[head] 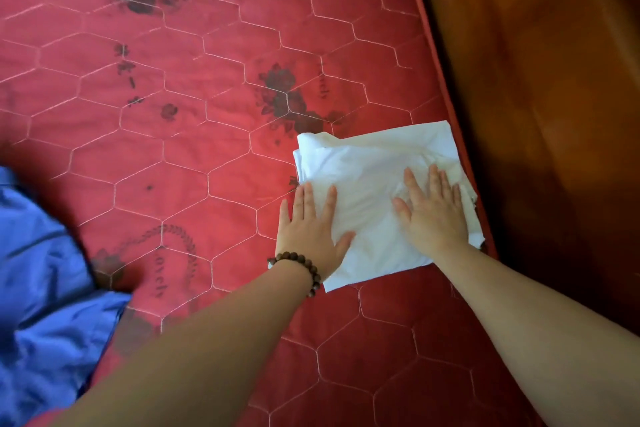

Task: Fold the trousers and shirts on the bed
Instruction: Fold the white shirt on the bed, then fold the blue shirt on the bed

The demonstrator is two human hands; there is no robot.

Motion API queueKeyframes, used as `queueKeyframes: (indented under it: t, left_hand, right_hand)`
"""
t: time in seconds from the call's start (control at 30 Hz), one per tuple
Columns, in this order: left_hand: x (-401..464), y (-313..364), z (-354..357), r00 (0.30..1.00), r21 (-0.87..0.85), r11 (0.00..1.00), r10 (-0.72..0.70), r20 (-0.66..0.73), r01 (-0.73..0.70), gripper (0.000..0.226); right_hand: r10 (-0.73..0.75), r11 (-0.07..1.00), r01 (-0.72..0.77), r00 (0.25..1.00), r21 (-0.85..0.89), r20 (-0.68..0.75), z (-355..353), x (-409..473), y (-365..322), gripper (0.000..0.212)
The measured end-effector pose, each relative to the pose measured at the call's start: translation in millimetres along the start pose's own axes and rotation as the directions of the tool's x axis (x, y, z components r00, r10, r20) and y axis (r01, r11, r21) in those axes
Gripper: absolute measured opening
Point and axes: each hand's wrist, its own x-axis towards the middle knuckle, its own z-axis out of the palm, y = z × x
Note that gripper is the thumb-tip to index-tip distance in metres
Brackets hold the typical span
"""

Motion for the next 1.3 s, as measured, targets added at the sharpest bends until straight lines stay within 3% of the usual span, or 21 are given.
queueKeyframes:
  t: [0.17,0.3,0.37,0.5,0.6,0.83,1.0,1.13,1.2,1.3]
  left_hand:
    - [-54,-47,-24,0.995,-0.047,0.994,-0.102,0.016,0.102,0.077]
    - [-89,-107,-40,0.980,-0.081,0.978,-0.195,-0.037,0.192,0.074]
    - [-107,-145,-43,0.965,-0.083,0.967,-0.247,-0.085,0.240,0.072]
    - [-144,-233,-40,0.908,-0.153,0.922,-0.379,-0.181,0.355,0.069]
    - [-174,-306,-36,0.889,-0.130,0.906,-0.422,-0.178,0.404,0.071]
    - [-223,-455,-28,0.851,-0.124,0.875,-0.483,-0.206,0.467,0.075]
    - [-217,-510,-15,0.878,-0.167,0.890,-0.450,-0.163,0.425,0.083]
    - [-202,-525,-7,0.914,-0.202,0.917,-0.377,-0.149,0.345,0.087]
    - [-198,-524,-5,0.930,-0.252,0.917,-0.347,-0.119,0.310,0.087]
    - [-199,-514,-10,0.929,-0.270,0.925,-0.323,-0.184,0.268,0.082]
  right_hand:
    - [-0.182,0.982,0.180,0.983,0.053,0.032,-25,-46,-57,0.057]
    - [-0.356,0.926,0.360,0.933,0.114,-0.058,-41,-75,-134,0.048]
    - [-0.411,0.893,0.428,0.902,0.138,-0.136,-42,-87,-178,0.043]
    - [-0.492,0.852,0.505,0.863,0.138,-0.114,-39,-109,-271,0.042]
    - [-0.537,0.828,0.544,0.839,0.133,-0.088,-29,-124,-338,0.043]
    - [-0.463,0.851,0.467,0.883,0.241,-0.078,-11,-138,-481,0.048]
    - [-0.149,0.821,0.145,0.988,0.553,-0.038,-10,-112,-545,0.064]
    - [-0.080,0.895,0.102,0.994,0.434,-0.069,-9,-92,-564,0.072]
    - [-0.082,0.852,0.085,0.996,0.516,-0.028,-8,-88,-572,0.063]
    - [-0.119,0.805,0.133,0.991,0.578,-0.062,-10,-93,-581,0.018]
